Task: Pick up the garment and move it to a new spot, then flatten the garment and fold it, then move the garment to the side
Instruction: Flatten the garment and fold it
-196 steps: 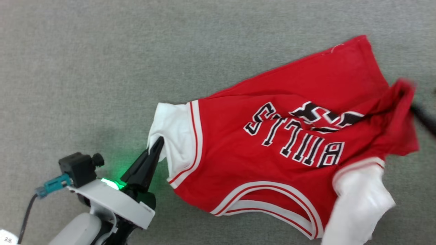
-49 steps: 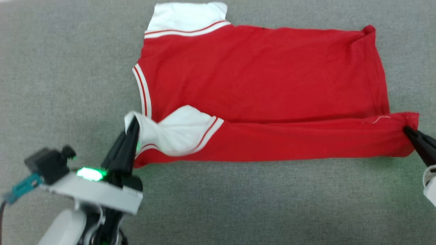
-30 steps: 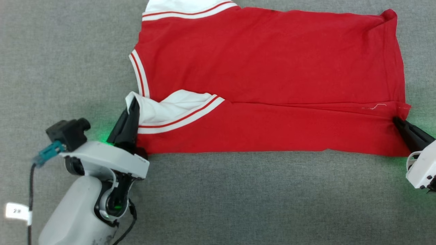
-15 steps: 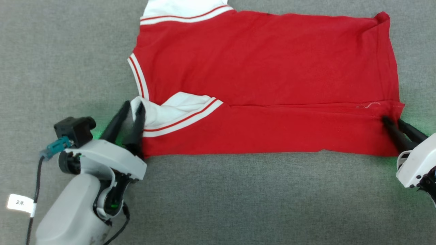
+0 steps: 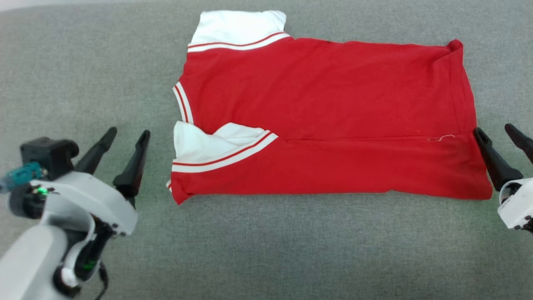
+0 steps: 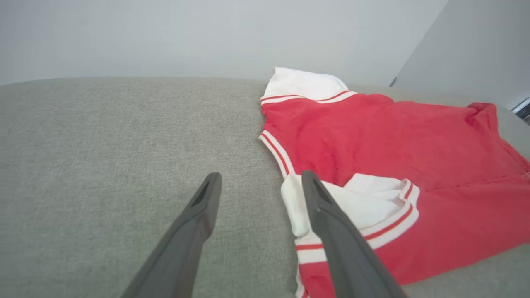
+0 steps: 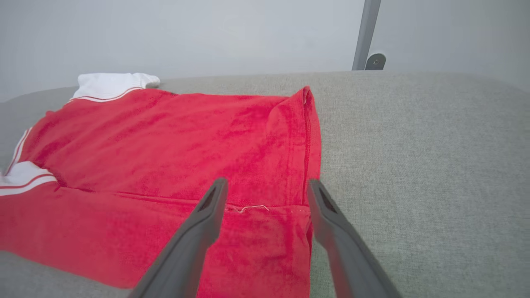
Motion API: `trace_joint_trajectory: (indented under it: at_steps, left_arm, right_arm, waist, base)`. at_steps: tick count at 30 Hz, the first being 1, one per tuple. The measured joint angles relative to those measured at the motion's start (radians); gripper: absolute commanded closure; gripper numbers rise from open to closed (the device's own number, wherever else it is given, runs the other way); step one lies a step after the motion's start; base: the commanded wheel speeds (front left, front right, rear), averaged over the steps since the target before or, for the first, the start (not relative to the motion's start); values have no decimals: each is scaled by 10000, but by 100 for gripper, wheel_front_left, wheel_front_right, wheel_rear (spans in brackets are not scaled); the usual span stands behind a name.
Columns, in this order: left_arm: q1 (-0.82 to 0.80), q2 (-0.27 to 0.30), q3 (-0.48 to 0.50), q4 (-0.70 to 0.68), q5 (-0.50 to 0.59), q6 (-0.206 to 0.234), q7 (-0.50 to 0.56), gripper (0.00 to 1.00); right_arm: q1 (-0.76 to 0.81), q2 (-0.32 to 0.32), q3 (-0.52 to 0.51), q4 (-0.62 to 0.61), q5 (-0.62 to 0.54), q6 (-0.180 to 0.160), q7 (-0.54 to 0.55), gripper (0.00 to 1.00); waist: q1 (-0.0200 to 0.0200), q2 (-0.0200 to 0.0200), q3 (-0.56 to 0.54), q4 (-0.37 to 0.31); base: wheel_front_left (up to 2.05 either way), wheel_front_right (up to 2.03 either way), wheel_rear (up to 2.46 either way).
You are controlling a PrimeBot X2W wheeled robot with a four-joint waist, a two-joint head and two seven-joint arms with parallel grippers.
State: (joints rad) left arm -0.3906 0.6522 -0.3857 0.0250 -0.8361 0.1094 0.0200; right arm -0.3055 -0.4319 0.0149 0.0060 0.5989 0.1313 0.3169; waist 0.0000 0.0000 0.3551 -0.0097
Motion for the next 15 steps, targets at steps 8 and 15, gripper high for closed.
trace_joint_trajectory:
  at_steps: [8, 15]
  left_arm:
    - [989, 1277, -134, -2777, -408, 1271, 2589, 0]
    - [1425, 1434, -196, -3179, -740, 1906, 3417, 0]
  right_arm:
    - [299, 389, -146, -1078, -316, 0, 44, 0]
    - [361, 589, 79, -1540, -648, 0, 192, 0]
  waist:
    - [0, 0, 164, -251]
    - [0, 0, 570, -530]
  base:
    - [0, 0, 0]
    - [0, 0, 0]
